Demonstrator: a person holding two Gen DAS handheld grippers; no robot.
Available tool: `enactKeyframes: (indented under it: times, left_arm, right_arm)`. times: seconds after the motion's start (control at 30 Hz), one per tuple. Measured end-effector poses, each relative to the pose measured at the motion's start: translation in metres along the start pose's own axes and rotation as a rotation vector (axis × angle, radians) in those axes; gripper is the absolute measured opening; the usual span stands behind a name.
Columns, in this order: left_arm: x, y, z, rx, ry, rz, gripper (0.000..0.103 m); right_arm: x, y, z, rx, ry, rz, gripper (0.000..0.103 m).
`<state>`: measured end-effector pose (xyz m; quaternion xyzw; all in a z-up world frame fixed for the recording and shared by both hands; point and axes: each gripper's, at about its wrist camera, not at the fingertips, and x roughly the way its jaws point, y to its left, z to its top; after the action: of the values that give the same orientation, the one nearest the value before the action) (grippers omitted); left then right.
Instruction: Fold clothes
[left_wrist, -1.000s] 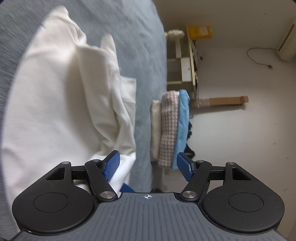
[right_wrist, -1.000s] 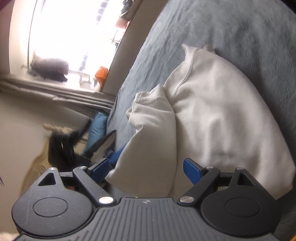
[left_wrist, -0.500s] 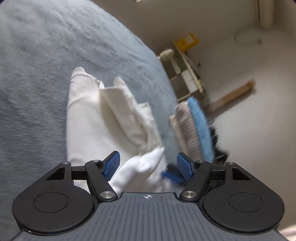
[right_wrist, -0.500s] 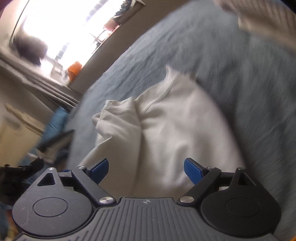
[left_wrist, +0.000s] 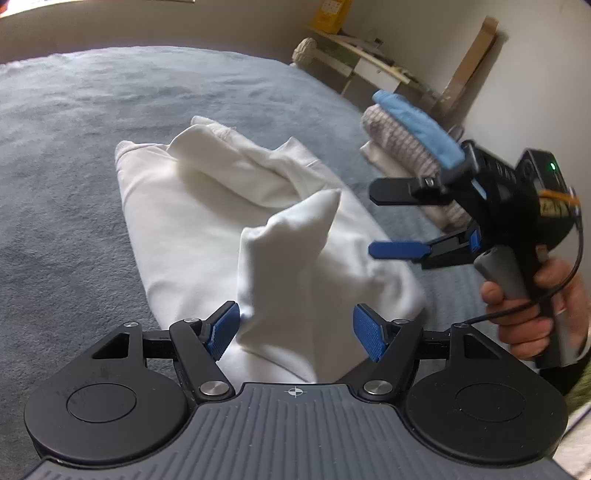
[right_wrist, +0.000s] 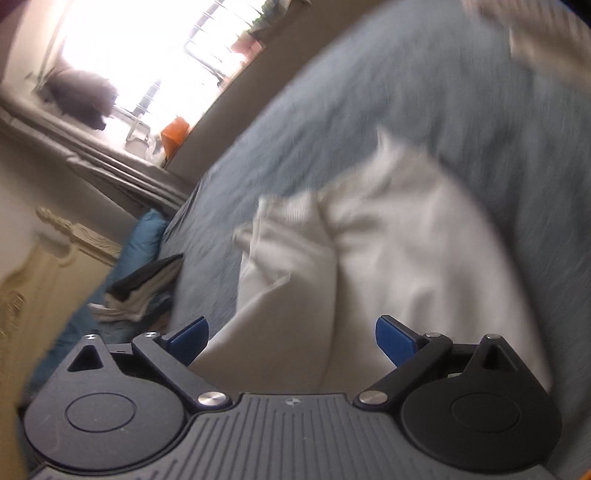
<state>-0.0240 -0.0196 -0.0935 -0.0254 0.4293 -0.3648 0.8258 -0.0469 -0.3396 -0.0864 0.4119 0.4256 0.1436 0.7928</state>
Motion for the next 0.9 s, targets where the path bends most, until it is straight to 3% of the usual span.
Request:
enactKeyframes:
  times: [0.2,0.47,0.67,0.8,0.9]
  left_arm:
    - [0.015,-0.018,-0.001,0.117,-0.056,0.069,0.068]
    - [0.027,-0.045,-0.006,0.207,-0.054,-0.151,0.067]
    - [0.04,-0.054,-0.023,0.222,0.032,-0.221,0.067]
    - [0.027,-0.053,-0.026,0.228,0.046,-0.269,0.067]
    - [0.011,-0.048,-0.028,0.253,0.043,-0.263,0.067]
  right_arm:
    - [0.025,-0.02,0.0,0.174,0.082,0.103,0.099]
    - [0.003,-0.045,-0.002,0.211,0.035,0.066,0.099]
    - [-0.006,-0.062,-0.012,0.228,0.04,0.044,0.099]
    - [-0.005,-0.06,-0.014,0.195,0.066,0.057,0.099]
    - [-0.004,-0.054,-0.013,0.154,0.098,0.056,0.095]
